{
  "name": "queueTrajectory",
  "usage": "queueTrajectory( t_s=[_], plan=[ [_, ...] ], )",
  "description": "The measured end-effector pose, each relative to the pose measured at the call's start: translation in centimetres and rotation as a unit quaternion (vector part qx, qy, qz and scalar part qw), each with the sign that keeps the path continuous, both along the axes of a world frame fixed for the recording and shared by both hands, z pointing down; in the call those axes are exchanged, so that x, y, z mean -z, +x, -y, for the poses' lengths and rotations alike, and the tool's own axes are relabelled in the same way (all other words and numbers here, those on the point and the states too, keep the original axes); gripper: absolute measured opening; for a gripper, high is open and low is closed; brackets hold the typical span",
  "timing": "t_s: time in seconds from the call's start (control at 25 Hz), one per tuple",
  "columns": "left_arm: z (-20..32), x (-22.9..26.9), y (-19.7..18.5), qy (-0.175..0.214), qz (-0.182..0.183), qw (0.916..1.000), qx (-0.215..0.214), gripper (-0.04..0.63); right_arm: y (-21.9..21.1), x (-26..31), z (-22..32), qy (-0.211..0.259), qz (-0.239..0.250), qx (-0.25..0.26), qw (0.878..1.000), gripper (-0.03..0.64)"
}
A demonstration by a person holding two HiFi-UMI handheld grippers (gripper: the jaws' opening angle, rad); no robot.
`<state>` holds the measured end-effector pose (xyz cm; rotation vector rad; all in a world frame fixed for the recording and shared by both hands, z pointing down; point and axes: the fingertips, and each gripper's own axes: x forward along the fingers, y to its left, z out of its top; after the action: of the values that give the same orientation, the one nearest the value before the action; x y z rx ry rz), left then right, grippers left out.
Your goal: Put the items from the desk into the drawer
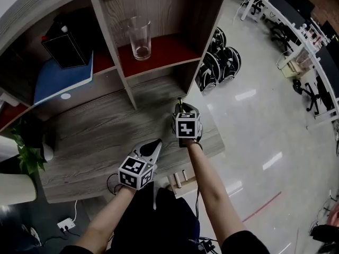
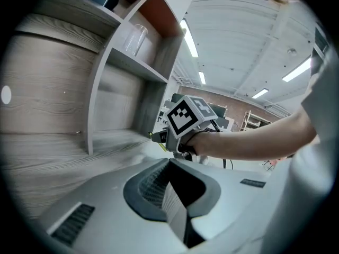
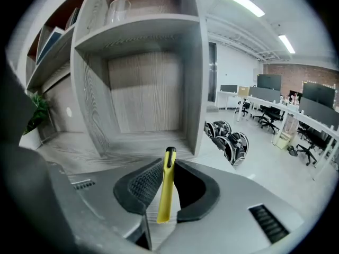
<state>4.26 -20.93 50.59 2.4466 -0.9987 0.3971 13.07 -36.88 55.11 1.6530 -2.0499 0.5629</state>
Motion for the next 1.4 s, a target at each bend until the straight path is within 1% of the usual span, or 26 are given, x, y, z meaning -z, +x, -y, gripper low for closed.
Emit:
queueTrajectory(
  t_s=[0.52, 0.88, 1.12, 1.4],
  plan=[
    [-5.9, -0.2, 4.6, -0.004, 0.001, 0.9996, -0.028, 0.009, 4.2, 2.5, -10.2, 0.016, 0.020, -0.015, 1.000, 0.052],
    [-9.5, -0.7, 7.8, -0.005, 0.006, 0.9980, -0.063, 0.009, 6.4, 4.3, -16.2, 0.033, 0.027, -0.016, 0.999, 0.052],
    [-12.0, -1.9, 9.4, -0.015, 0.016, 0.9962, -0.084, 0.009, 7.1, 3.7, -20.3, 0.025, 0.036, -0.012, 0.999, 0.052],
    [-14.1, -3.2, 10.4, -0.028, 0.024, 0.9949, -0.094, 0.009, 8.4, 2.0, -23.9, 0.007, 0.040, -0.013, 0.999, 0.052]
  ],
)
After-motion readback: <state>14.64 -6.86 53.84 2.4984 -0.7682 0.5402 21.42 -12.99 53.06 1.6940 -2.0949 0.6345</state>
